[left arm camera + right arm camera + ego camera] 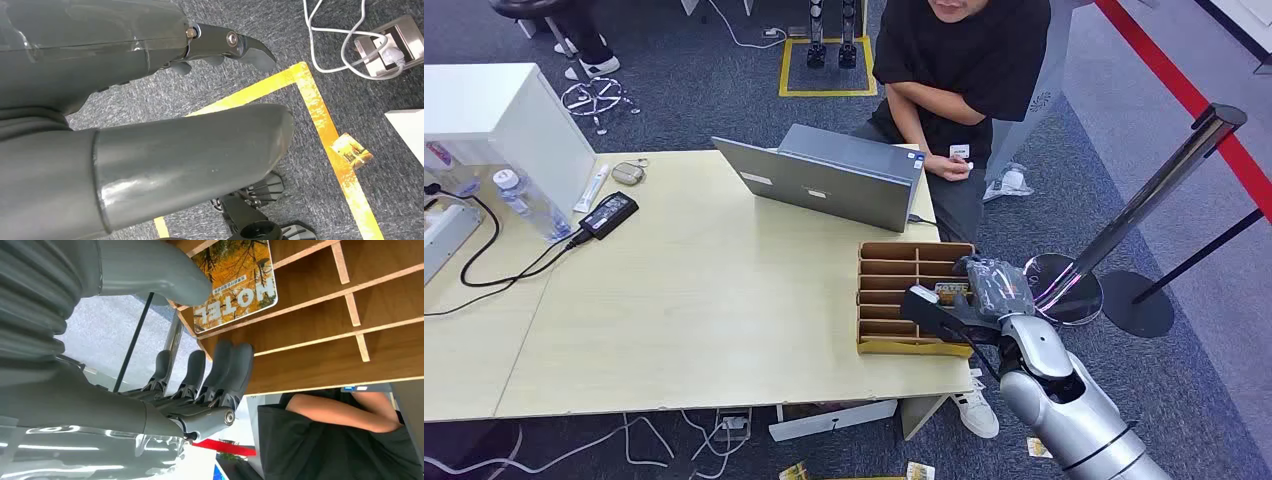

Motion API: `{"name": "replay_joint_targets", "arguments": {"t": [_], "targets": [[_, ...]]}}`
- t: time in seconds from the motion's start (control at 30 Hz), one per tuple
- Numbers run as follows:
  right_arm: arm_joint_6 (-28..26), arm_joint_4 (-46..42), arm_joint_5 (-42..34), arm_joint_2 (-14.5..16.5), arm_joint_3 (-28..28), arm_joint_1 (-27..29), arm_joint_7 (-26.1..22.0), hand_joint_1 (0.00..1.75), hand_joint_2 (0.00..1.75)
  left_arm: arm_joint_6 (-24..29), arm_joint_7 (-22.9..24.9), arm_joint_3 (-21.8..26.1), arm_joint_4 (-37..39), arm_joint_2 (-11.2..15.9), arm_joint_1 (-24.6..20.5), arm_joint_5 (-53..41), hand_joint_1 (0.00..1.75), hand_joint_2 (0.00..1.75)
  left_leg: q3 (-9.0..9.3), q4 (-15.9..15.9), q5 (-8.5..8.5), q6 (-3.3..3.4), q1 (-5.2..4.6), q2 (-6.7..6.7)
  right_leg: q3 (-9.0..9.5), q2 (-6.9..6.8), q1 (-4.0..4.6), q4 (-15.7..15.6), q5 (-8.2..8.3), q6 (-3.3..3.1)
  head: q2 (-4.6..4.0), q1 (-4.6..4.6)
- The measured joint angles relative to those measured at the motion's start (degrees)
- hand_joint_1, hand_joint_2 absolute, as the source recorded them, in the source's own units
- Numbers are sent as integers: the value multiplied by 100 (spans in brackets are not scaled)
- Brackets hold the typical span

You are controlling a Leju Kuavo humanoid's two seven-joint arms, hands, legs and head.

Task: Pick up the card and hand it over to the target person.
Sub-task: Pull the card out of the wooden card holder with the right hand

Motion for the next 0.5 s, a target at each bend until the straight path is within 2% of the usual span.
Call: {"name": "replay_joint_targets", "arguments": {"t": [0.3, 0.4, 0.5], "targets": [[-107, -217, 130, 8, 2, 195, 45, 101, 175, 2, 66, -101, 2, -27, -7, -89, 0, 0, 1, 1, -2, 0, 2, -9, 3, -6, 2, -1, -4, -1, 0, 0], [-164, -306, 235, 76, 29, 303, 18, 96, 175, 10, 61, -306, -13, -27, -21, -289, 0, 0, 2, -1, 0, -1, 2, -7, 3, -7, 2, -2, -3, -1, 0, 0], [-216, -385, 318, 181, 71, 429, 6, 96, 175, 32, 85, -262, -21, -46, -15, -241, 0, 0, 5, -3, 0, -1, 1, -7, 5, -7, 2, -4, -3, -1, 0, 0]]}}
